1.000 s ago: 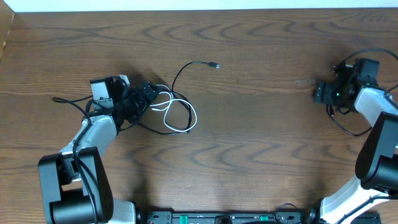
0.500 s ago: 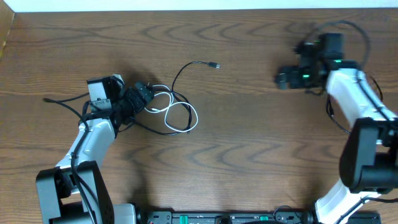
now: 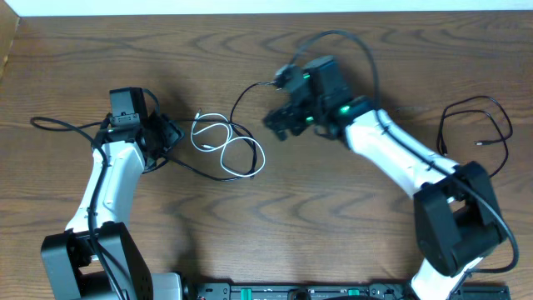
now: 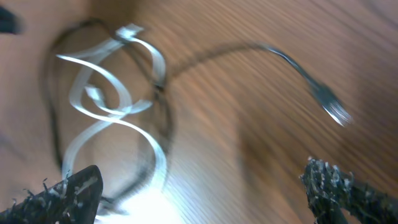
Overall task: Untangle cables
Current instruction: 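Move the right gripper back toward the cables at center, then grasp the white cable with the right gripper and lift it up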
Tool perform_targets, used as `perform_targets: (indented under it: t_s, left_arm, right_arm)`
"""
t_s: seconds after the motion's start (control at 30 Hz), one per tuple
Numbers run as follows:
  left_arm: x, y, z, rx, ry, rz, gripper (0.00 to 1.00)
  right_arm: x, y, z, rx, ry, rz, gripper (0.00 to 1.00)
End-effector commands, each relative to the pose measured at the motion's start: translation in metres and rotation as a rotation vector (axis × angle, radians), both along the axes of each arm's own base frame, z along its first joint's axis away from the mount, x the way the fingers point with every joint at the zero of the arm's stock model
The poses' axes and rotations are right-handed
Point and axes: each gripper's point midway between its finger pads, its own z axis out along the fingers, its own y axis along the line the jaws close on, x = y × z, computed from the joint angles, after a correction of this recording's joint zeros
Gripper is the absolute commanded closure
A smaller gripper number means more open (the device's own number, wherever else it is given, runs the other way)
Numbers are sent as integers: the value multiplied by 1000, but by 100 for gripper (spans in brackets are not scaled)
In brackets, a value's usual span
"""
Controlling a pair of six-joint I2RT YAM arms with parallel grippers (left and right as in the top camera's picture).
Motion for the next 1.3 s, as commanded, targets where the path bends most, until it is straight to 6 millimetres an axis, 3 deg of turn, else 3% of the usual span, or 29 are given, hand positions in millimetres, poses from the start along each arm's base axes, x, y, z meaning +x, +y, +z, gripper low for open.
perform_targets:
  t_s: [0.0,0.17,0.4,0.57,0.77,0.8,0.87,0.97,1.13,1.27]
  left_arm:
    - [2,10,7,45,-13,24,34]
    - [3,10,7,46,-17,25,34]
    - [3,10,7,46,-17,25,28]
    - [3,10,7,46,-19,25,28]
    - [4,10,7,46,-19,25,28]
    - [4,10,7,46,-19,24,28]
    - [4,10,7,46,-19,24,28]
    - [4,10,7,46,-19,24,28]
    - [4,10,7,46,-19,24,27]
    - [3,10,7,46,-19,25,27]
  right_arm:
    - [-18,40,-9,12,-9,86,1]
    - [-48,78,-41,-14,15,189,9]
    - [-94,107,-75,-71,74,301,39]
    - [-116,115,-89,-108,97,352,39]
    - [-114,110,-116,-201,78,328,36]
    - [-114,110,-117,-203,78,326,36]
    - [-113,109,-117,-203,79,324,46]
    - [-112,110,-114,-195,70,323,72]
    - [-110,112,-105,-182,56,322,99]
    - [-109,116,-83,-145,31,322,99]
